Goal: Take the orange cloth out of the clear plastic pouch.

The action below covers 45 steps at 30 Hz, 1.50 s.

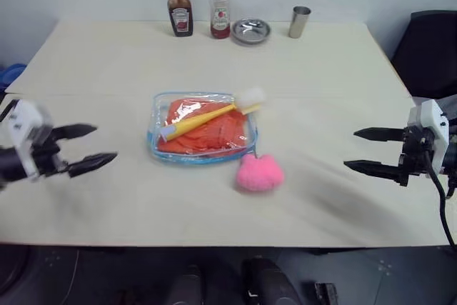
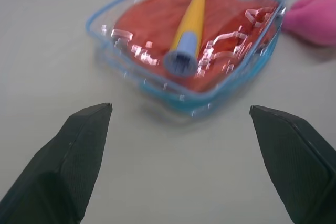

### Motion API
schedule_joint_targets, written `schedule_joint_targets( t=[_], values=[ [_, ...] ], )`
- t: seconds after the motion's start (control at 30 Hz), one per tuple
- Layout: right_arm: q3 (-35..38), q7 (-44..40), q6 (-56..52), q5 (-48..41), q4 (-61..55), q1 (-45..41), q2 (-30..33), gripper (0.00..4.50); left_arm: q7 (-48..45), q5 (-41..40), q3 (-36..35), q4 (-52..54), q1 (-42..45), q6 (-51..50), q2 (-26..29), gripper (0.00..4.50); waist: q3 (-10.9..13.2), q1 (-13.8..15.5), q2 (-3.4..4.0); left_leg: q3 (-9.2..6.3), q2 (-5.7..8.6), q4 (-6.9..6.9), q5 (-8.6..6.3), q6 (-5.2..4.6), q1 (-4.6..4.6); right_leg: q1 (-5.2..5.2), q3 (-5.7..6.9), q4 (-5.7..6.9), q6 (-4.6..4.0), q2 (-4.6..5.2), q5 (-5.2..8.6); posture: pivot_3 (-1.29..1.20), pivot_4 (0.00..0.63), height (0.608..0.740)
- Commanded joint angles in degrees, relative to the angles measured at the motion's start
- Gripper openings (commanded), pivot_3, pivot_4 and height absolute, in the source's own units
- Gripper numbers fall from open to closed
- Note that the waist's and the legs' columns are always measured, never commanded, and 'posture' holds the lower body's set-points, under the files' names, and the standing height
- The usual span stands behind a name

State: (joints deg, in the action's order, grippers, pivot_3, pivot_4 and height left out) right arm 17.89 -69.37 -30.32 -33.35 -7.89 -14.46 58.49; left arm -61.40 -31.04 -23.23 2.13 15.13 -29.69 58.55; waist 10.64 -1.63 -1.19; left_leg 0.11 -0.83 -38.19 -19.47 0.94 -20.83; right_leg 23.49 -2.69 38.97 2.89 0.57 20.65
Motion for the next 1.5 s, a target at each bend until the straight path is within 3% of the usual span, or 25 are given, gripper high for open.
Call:
schedule_joint_targets(
  t=[0.03,0.13,0.27,0.5,0.6,0.7,0.87,1.13,1.33,1.5],
  values=[
    [1.4,5.6,-3.1,-3.2,-8.5,-0.4,-2.1,4.5,-0.4,2.0,8.5,-1.0,9.2,0.0,-1.7,4.46,0.0,0.0,0.0,-0.01,0.01,-0.02,0.0,0.01,-0.01,0.0,0.0,0.01,0.0,-0.01,0.0,0.0,0.15,0.74],
    [-0.5,10.8,-6.2,-4.9,-16.8,-0.2,-4.5,4.5,-0.5,8.9,19.5,-8.2,21.7,3.0,-6.9,4.46,0.0,0.2,0.0,-0.12,0.04,-0.18,0.04,0.06,-0.2,0.06,0.1,0.03,0.01,-0.03,-0.01,0.0,0.15,0.74],
    [-2.4,15.1,-8.2,-6.3,-22.6,-0.5,-6.7,4.5,0.6,17.8,27.9,-21.3,32.3,9.8,-13.3,4.46,0.0,0.1,0.0,-0.16,0.04,-0.57,0.06,0.12,-0.48,0.19,0.14,0.11,0.02,-0.07,-0.01,0.0,0.15,0.74],
    [-3.8,20.9,-9.4,-7.1,-26.9,-0.2,-9.3,4.5,3.1,30.3,35.6,-42.6,41.4,25.7,-20.8,4.46,0.0,0.0,-0.02,-0.14,0.04,-0.8,0.05,0.11,-0.55,0.21,0.12,0.16,0.04,-0.07,-0.02,0.0,0.15,0.74],
    [-4.3,22.1,-9.6,-6.9,-27.6,0.1,-9.6,4.5,2.3,31.8,35.8,-46.2,42.4,28.8,-21.9,3.89,0.0,0.2,-0.03,-0.15,0.03,-0.83,0.05,0.11,-0.61,0.24,0.13,0.18,0.04,-0.06,-0.02,0.0,0.15,0.74],
    [-4.5,22.6,-9.6,-7.1,-27.7,0.3,-9.6,4.5,1.6,33.2,35.8,-48.3,42.4,32.0,-21.9,2.93,0.0,0.2,-0.03,-0.16,0.03,-0.86,0.05,0.11,-0.61,0.24,0.14,0.18,0.04,-0.04,-0.02,0.0,0.15,0.74],
    [-6.0,22.4,-8.9,-6.6,-26.7,-0.1,-9.6,4.5,-0.2,31.3,33.4,-47.6,41.7,31.4,-22.3,1.39,0.0,0.2,-0.03,-0.17,0.03,-0.89,0.05,0.11,-0.61,0.24,0.14,0.23,0.04,-0.04,-0.02,0.0,0.15,0.74],
    [-12.3,19.0,-6.9,-5.0,-24.5,-4.0,-10.0,4.5,9.8,22.4,18.4,-32.9,33.3,14.2,-19.4,1.4,0.0,-0.3,-0.03,-0.18,0.01,-0.9,0.05,0.11,-0.62,0.29,0.13,0.51,0.04,-0.05,-0.02,0.0,0.15,0.74],
    [-16.7,15.1,-5.1,-3.8,-19.7,-9.3,-11.3,4.5,26.5,22.4,2.1,-19.3,15.9,3.6,-13.6,1.4,0.0,-0.6,-0.04,-0.31,-0.01,-0.86,0.04,0.13,-0.59,0.35,0.13,0.53,0.04,-0.07,-0.02,0.0,0.15,0.74],
    [-19.8,12.5,-3.5,-2.1,-16.5,-11.8,-13.2,4.5,36.1,23.7,-6.3,-13.2,4.2,-0.3,-13.4,1.4,0.0,0.2,-0.1,-0.37,0.02,-0.89,-0.06,0.01,-0.6,0.3,0.18,0.46,0.04,0.0,-0.02,0.0,0.15,0.74]
  ],
)
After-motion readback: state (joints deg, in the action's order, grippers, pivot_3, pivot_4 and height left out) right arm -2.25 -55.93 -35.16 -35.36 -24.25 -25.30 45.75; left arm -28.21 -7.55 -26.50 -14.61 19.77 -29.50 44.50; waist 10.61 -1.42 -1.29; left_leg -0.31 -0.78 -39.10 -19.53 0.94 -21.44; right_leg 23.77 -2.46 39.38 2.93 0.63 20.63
